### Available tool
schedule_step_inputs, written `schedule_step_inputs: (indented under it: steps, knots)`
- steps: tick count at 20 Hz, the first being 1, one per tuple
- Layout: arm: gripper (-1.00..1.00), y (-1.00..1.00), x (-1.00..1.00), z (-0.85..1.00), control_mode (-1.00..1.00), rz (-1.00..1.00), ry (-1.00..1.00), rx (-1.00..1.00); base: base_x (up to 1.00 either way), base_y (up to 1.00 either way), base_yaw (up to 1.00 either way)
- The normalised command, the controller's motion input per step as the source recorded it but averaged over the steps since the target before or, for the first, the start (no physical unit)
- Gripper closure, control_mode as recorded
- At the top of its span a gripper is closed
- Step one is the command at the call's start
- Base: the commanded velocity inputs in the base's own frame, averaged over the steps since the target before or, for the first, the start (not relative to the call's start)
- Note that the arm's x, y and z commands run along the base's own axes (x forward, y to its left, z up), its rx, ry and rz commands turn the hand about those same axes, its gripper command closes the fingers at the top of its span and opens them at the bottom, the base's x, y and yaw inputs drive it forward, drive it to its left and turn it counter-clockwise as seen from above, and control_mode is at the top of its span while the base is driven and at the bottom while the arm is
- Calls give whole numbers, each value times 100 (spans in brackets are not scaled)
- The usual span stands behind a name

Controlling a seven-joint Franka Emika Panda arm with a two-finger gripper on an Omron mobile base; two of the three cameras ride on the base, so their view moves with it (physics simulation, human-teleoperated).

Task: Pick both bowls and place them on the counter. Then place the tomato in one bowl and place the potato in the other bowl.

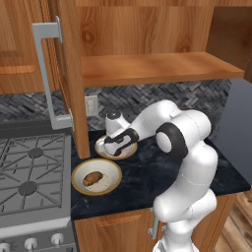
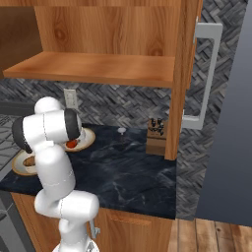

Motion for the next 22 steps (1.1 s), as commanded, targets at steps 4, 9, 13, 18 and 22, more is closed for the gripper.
schedule_step_inputs:
  steps: [4, 9, 13, 18, 22]
  knots:
    - [-100, -11, -10, 18, -100, 0, 0, 0, 0, 0, 0]
    - [-100, -12, -11, 23, -100, 0, 0, 0, 0, 0, 0]
    - [-100, -10, -25, 25, -100, 0, 0, 0, 0, 0, 0]
    - [-100, -8, -50, 23, -100, 0, -6, 3, 0, 0, 0]
    - [-100, -12, -48, 33, -100, 0, -12, 3, 0, 0, 0]
